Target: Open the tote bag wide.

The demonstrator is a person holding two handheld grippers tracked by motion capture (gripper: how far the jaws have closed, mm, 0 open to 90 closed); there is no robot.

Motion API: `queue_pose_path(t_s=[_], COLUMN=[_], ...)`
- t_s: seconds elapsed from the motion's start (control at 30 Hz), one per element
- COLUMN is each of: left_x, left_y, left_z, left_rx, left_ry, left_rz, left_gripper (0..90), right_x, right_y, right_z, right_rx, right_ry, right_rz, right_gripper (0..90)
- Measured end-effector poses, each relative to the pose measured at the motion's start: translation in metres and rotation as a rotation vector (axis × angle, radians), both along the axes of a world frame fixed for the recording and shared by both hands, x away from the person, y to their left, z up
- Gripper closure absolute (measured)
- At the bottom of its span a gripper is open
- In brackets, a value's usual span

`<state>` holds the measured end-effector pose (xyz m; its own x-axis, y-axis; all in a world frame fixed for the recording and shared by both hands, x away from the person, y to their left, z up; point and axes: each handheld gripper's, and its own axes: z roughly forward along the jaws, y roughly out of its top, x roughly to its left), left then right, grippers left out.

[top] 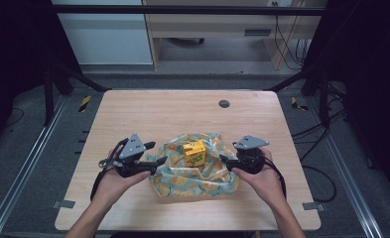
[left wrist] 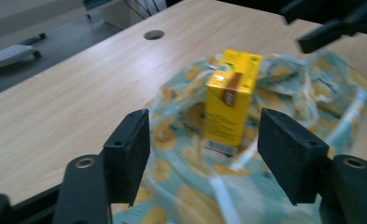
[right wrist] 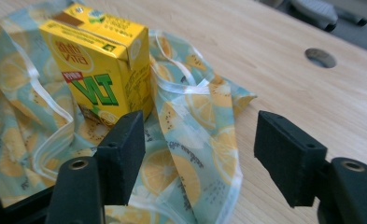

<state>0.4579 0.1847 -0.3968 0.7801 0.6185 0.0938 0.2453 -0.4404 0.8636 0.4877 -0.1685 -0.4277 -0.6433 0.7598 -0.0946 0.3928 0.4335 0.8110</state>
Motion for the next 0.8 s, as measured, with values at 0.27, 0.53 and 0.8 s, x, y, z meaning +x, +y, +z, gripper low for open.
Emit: queue_pose_path(t_s=[0.27,0.53,0.8], left_x=[-0.018,-0.027,-0.036], left_y=[-0.011,-0.017,-0.016], left_z=[-0.024,-0.043,-0.051], left_rx=[0.041,0.092,0.125], left_ry=[0.025,0.038,0.039], left_rz=[-0.061,-0.095,-0.128], left_gripper=[24.5,35.1,73.3], right_x=[0.022,0.024,0.021], right_y=[0.016,0.02,0.021], right_z=[-0.017,-0.022,-0.026], right_rx=[-0.049,-0.06,-0.089], right_ry=[0.065,0.077,0.074], right_rz=[-0.004,-0.003,0.024], right_gripper=[27.8,34.8,51.5])
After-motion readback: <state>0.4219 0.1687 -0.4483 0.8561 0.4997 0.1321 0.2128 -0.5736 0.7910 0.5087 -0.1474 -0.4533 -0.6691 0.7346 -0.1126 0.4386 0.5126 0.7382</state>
